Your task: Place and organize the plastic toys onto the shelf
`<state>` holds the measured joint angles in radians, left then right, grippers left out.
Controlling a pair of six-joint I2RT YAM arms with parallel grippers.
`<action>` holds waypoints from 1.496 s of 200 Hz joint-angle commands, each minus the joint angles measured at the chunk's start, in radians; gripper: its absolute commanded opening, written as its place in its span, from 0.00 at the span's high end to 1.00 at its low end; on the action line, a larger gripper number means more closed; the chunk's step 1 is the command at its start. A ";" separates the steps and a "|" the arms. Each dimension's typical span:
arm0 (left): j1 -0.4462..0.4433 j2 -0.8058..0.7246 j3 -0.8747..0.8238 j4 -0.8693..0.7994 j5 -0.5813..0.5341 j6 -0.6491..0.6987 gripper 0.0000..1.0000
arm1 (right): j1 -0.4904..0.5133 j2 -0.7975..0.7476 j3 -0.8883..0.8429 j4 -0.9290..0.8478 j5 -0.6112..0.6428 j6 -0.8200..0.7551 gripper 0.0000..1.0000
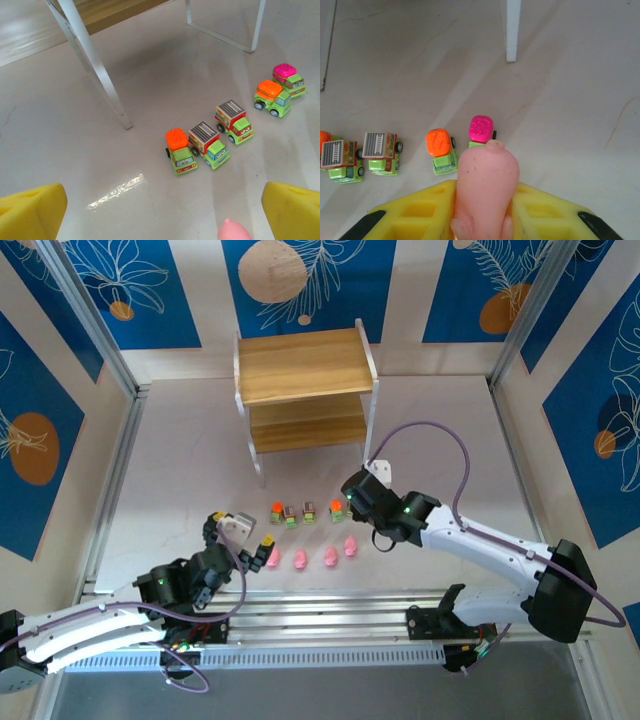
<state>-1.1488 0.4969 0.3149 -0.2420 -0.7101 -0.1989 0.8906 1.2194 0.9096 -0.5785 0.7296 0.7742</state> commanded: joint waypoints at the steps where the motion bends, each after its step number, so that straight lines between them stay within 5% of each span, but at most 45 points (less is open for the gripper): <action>1: -0.001 0.002 -0.010 0.036 0.047 0.025 0.00 | -0.017 0.023 0.053 -0.027 -0.033 -0.054 0.72; 185: 0.023 0.040 -0.014 0.071 0.128 0.038 0.01 | -0.177 0.262 0.336 -0.016 -0.140 -0.250 0.71; 299: 0.061 0.089 0.002 0.068 0.199 0.032 0.01 | -0.220 0.413 0.499 0.037 -0.079 -0.329 0.70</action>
<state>-1.1076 0.5610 0.3088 -0.1932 -0.5606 -0.1734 0.6785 1.6096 1.3663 -0.5686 0.6247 0.4721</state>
